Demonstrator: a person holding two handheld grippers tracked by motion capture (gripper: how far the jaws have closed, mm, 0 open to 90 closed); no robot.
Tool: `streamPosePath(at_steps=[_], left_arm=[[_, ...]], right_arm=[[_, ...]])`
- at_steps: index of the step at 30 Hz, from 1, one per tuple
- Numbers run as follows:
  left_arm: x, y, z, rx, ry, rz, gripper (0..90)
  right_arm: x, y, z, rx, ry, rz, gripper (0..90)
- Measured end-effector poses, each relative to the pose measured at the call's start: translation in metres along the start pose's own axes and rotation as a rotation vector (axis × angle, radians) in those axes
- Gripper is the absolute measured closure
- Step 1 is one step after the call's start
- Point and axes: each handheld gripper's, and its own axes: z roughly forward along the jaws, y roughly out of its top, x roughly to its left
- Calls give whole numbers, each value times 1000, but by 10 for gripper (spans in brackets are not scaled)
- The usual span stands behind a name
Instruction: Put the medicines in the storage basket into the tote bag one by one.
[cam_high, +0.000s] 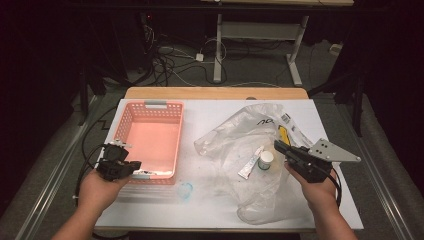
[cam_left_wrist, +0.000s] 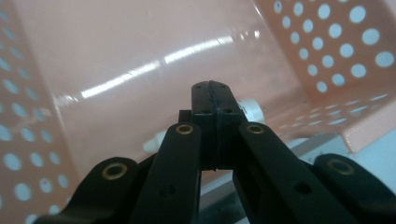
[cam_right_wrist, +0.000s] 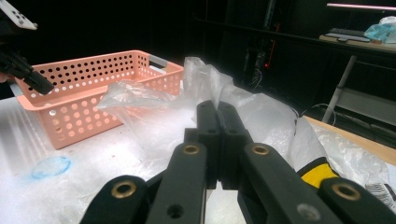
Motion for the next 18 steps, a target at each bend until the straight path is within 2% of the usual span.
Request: streamPosePath(at_steps=[2,10,15,18], left_arm=[[-2,4,1,43,3,9,879],[1,15,9,115,-14,-42,878],[3,16,15,174,-12,-42,878],[4,18,17,200,-27,-47,879]], right_arm=[[0,0,0,2,0,-5,900],[1,0,0,0,3,-4,900],[-1,-1,0,1,3,1,900],[0,-1,1,3,6,1,900]])
